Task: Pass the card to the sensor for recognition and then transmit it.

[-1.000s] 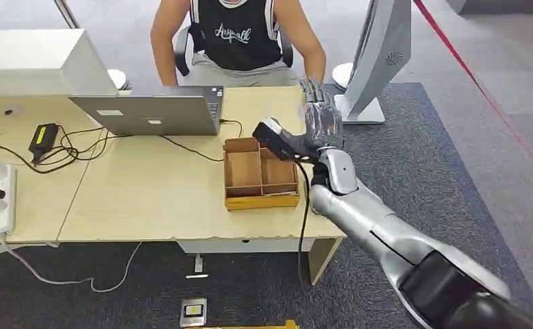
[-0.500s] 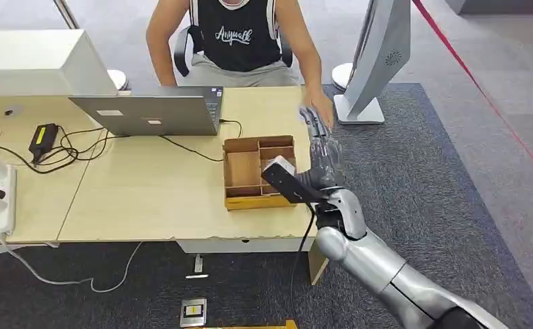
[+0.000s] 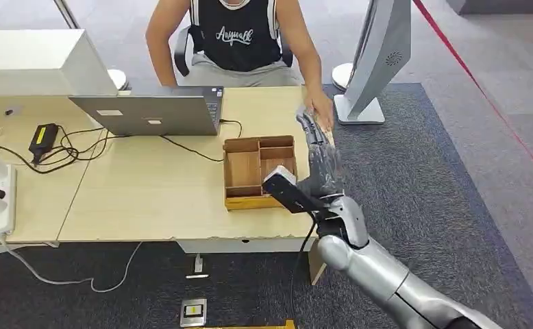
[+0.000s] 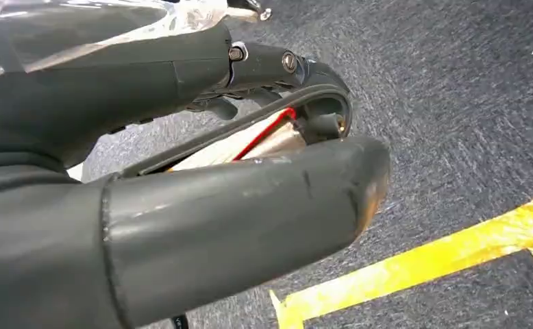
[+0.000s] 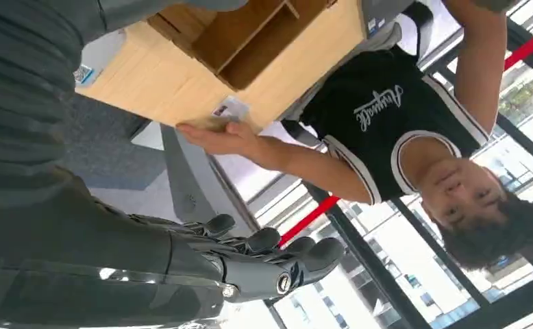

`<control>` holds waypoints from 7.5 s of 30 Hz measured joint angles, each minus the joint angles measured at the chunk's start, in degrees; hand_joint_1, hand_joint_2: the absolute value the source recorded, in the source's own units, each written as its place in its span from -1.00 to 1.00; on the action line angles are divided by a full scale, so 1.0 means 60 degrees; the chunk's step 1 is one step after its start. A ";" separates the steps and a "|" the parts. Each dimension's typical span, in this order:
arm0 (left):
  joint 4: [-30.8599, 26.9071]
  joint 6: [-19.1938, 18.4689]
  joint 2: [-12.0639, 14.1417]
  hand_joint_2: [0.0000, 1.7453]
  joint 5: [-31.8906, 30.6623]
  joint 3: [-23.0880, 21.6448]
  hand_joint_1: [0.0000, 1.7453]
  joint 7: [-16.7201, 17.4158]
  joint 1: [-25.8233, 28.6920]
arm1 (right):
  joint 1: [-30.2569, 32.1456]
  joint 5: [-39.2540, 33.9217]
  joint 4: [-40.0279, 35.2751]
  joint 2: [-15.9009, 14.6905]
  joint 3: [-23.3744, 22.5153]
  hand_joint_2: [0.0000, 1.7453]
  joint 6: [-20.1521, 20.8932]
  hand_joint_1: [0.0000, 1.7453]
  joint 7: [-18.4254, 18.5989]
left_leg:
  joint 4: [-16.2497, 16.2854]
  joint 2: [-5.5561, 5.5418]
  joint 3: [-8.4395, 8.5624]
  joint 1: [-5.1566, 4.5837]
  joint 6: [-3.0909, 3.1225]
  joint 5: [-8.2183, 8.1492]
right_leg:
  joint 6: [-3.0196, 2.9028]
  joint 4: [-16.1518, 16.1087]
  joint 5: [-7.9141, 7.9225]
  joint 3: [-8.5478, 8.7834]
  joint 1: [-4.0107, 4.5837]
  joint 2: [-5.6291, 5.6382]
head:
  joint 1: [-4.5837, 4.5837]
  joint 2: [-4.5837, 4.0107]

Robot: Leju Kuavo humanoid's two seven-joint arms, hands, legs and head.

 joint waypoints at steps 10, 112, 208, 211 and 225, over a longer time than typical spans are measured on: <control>0.0004 -0.0018 -0.0011 -1.00 0.0076 0.0004 -1.00 0.0040 0.0023 | -0.0012 0.0378 0.0314 0.0317 0.0791 1.00 0.1412 -1.00 0.0123 | -0.0002 0.0000 -0.0002 0.0001 0.0000 0.0000 | -0.0002 0.0000 -0.0002 0.0000 0.0001 0.0000 | 0.0000 -0.0003; 0.0033 0.0000 -0.0011 -1.00 0.0444 -0.0007 -1.00 0.0211 0.0029 | -0.0963 0.3341 0.4011 0.1075 0.1825 1.00 0.2797 -1.00 0.1752 | -0.0001 0.0000 0.0001 0.0003 -0.0001 -0.0002 | -0.0010 0.0000 -0.0007 0.0001 0.0003 -0.0001 | 0.0000 0.0000; 0.0098 0.0051 -0.0106 -1.00 0.0371 -0.0015 -1.00 0.0015 0.0010 | -0.1938 0.4488 0.0634 0.0222 0.0601 1.00 0.2812 1.00 0.2678 | 0.0000 0.0006 0.0001 0.0002 -0.0002 -0.0002 | -0.0010 0.0002 -0.0007 0.0003 0.0003 0.0000 | 0.0000 0.0000; 0.0098 0.0051 -0.0106 -1.00 0.0371 -0.0015 -1.00 0.0015 0.0009 | -0.1973 0.4484 0.0736 0.0259 0.0586 1.00 0.2812 1.00 0.2659 | 0.0000 0.0006 0.0001 0.0002 -0.0002 -0.0002 | -0.0010 0.0001 -0.0007 0.0002 0.0003 0.0000 | 0.0000 -0.0004; 0.0102 -0.0135 -0.0102 -1.00 -0.0237 -0.0270 -1.00 0.0051 -0.0450 | -0.4136 0.4076 0.3174 0.0856 0.0732 1.00 0.3493 1.00 0.2601 | 0.0001 0.0001 -0.0005 0.0003 -0.0005 0.0006 | -0.0008 0.0008 0.0005 -0.0001 0.0003 -0.0001 | 0.0000 -0.0004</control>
